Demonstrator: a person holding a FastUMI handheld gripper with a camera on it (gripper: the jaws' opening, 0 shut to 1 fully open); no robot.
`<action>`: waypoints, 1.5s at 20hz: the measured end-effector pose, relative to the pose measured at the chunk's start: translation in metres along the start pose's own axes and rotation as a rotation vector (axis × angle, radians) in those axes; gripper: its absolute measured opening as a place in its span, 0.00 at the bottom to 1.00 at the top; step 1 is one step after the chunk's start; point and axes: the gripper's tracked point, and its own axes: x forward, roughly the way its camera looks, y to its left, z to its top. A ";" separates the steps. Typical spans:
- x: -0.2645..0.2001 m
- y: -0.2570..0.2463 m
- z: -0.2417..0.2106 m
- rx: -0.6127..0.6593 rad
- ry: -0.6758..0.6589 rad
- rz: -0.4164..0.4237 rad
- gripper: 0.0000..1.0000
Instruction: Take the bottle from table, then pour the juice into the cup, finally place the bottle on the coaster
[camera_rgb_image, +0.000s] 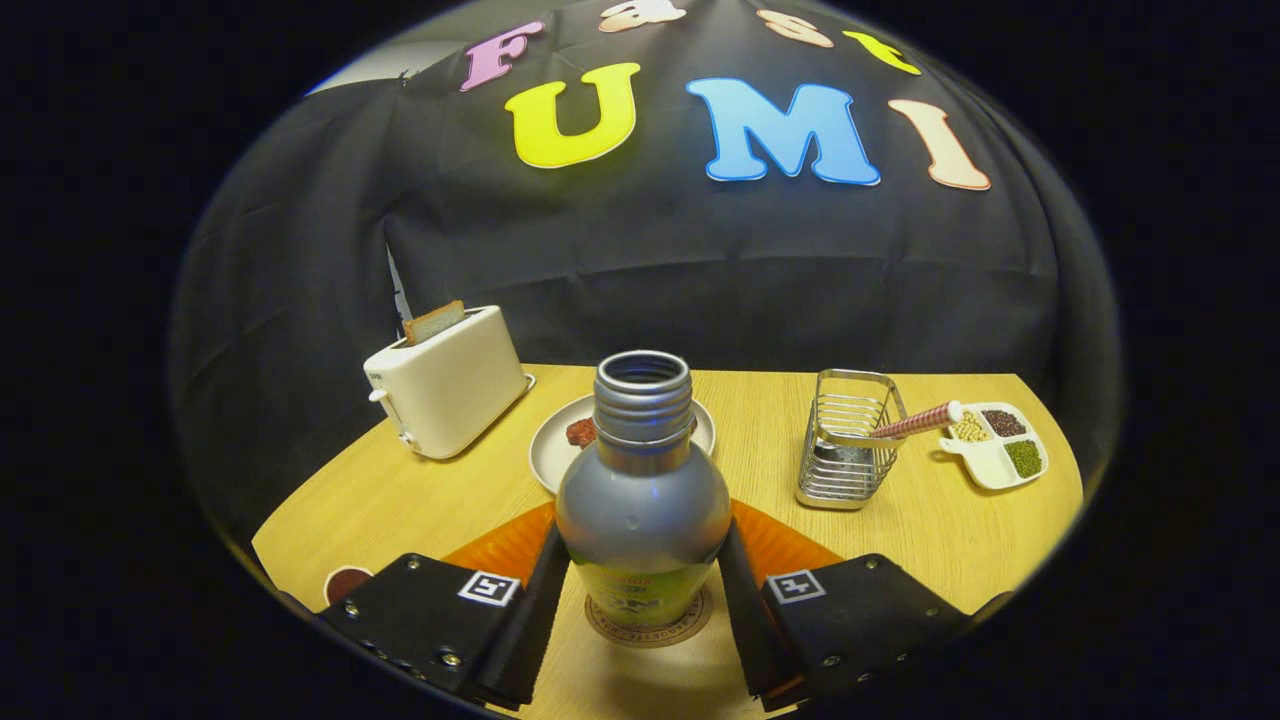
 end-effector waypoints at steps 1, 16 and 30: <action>0.001 0.000 -0.001 -0.004 0.002 -0.002 0.75; 0.001 0.006 -0.013 -0.077 -0.003 0.022 0.80; -0.135 0.010 0.145 -0.075 -0.339 -0.134 0.98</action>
